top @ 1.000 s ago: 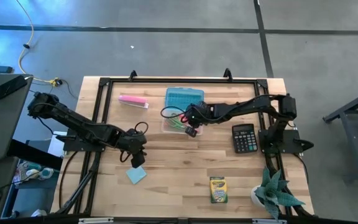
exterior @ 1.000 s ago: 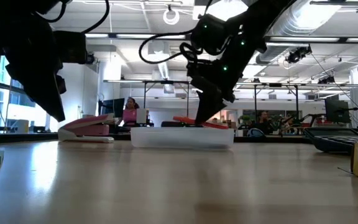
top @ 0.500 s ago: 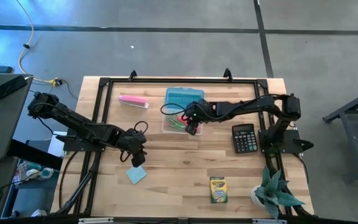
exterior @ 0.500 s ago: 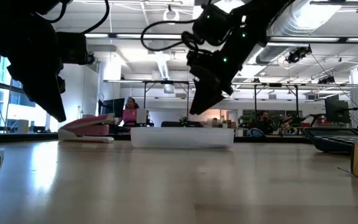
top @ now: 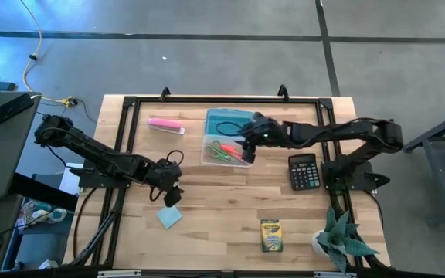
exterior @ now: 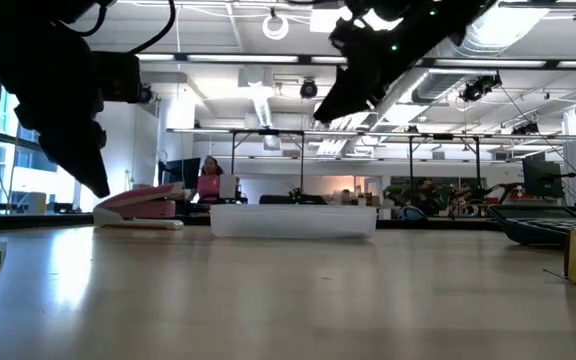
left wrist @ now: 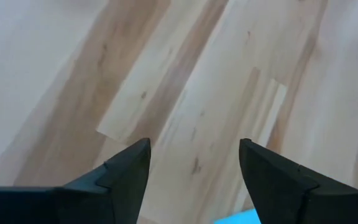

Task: Pack school essentials
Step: Put the blue sticky note into the blue supply box

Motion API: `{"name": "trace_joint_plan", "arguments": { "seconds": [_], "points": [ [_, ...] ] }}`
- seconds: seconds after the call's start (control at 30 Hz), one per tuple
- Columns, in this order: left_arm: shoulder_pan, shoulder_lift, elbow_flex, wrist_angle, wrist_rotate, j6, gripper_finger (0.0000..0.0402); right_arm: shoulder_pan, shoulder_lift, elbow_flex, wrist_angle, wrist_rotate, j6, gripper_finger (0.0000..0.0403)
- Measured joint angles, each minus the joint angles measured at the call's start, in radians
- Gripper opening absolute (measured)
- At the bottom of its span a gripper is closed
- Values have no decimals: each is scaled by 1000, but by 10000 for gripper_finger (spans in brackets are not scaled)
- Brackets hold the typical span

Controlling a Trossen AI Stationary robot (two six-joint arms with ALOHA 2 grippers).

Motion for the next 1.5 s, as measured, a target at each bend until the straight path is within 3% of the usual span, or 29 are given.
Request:
{"name": "trace_joint_plan", "arguments": {
  "seconds": [0.27,0.87,1.27,1.5],
  "points": [
    [0,0,0,6,16,2,232,10,-213,-200,83,0,-12,172],
    [2,0,0,10,13,0,234,0,-856,-651,274,37,13,172],
    [2,0,0,10,13,-42,235,-22,-1091,-829,324,63,-10,172],
    [2,0,0,10,13,-53,235,-40,-1166,-900,323,22,24,172]
  ]
}}
